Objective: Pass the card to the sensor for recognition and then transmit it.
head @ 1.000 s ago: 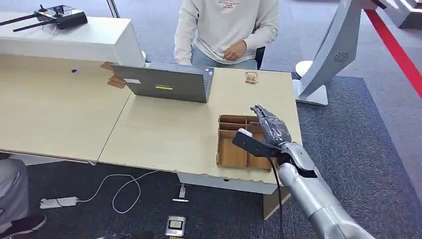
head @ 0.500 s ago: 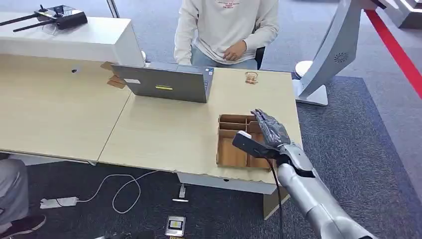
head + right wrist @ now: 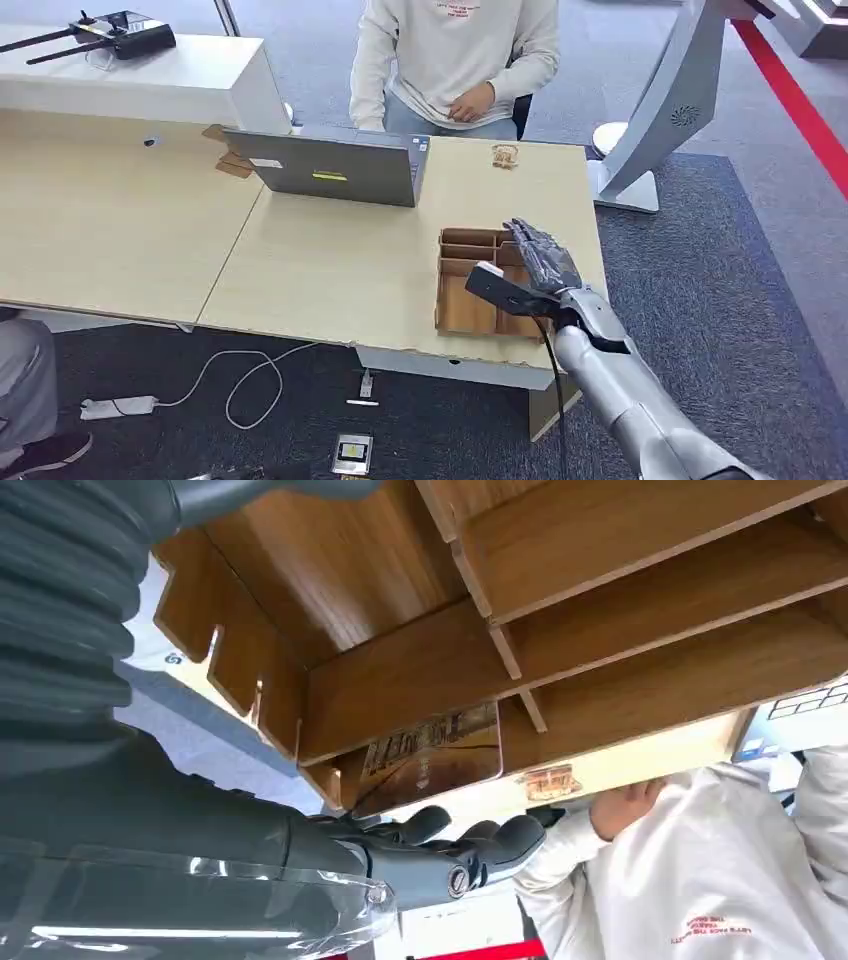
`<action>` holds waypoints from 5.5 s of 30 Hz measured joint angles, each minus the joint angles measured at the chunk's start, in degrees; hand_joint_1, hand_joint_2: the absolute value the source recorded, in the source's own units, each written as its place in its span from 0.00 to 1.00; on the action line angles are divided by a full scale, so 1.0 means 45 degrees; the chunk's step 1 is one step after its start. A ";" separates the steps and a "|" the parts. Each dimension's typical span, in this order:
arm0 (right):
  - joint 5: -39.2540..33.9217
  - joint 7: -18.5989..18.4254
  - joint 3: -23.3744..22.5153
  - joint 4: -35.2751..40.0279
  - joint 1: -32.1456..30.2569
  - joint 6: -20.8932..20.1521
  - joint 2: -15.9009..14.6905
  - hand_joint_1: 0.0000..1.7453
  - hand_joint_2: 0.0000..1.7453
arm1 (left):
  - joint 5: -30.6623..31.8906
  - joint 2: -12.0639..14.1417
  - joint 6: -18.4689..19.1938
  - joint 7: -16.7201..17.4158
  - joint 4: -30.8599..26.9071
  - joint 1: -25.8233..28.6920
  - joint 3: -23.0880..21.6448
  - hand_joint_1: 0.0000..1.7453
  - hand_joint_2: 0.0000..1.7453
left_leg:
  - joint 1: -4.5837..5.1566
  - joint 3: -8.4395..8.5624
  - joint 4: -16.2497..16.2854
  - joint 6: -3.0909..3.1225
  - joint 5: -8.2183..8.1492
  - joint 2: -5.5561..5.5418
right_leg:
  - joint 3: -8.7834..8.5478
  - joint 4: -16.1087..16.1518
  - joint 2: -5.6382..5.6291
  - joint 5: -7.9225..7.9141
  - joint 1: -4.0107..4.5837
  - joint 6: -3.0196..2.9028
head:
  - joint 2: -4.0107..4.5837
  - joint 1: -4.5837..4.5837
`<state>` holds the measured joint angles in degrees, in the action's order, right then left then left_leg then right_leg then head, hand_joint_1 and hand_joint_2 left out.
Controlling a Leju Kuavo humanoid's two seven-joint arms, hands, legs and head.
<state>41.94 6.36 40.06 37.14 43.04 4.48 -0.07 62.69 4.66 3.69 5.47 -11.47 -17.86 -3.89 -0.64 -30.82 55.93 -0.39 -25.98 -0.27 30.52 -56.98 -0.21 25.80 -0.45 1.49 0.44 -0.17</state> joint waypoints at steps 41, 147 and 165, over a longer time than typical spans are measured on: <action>0.0204 0.0277 -0.0233 0.0621 0.0862 0.0034 0.0044 0.00 1.00 | -0.0063 -0.0005 -0.0122 -0.0005 0.0000 0.0050 0.0034 0.00 1.00 | 0.0001 -0.0009 0.0000 0.0000 -0.0001 -0.0002 | 0.0007 0.0000 -0.0001 0.0000 -0.0001 -0.0002 | 0.0000 0.0000; -0.0306 0.1481 -0.1826 0.1026 0.2412 0.1472 0.0810 1.00 1.00 | 0.0694 -0.0374 -0.0549 -0.0578 -0.0005 -0.0037 0.0238 0.00 1.00 | -0.0008 -0.0017 0.0001 -0.0001 -0.0001 -0.0002 | 0.0011 -0.0001 0.0000 -0.0002 -0.0001 -0.0004 | 0.0000 0.0000; -0.0573 0.1433 -0.1656 -0.0846 0.2646 0.2215 0.1268 0.00 1.00 | 0.0787 -0.0423 -0.0374 -0.0676 -0.0010 -0.0121 0.0228 0.00 1.00 | 0.0000 -0.0017 0.0001 0.0000 -0.0002 -0.0001 | 0.0022 0.0000 0.0000 -0.0001 -0.0015 -0.0003 | 0.0000 0.0000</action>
<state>39.36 12.81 32.61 33.33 54.95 14.45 5.64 66.23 2.75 2.01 2.43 -11.52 -18.40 -2.86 -0.63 -30.89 55.94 -0.39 -25.99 -0.27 30.62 -56.98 -0.21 25.80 -0.52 1.48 0.44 -0.17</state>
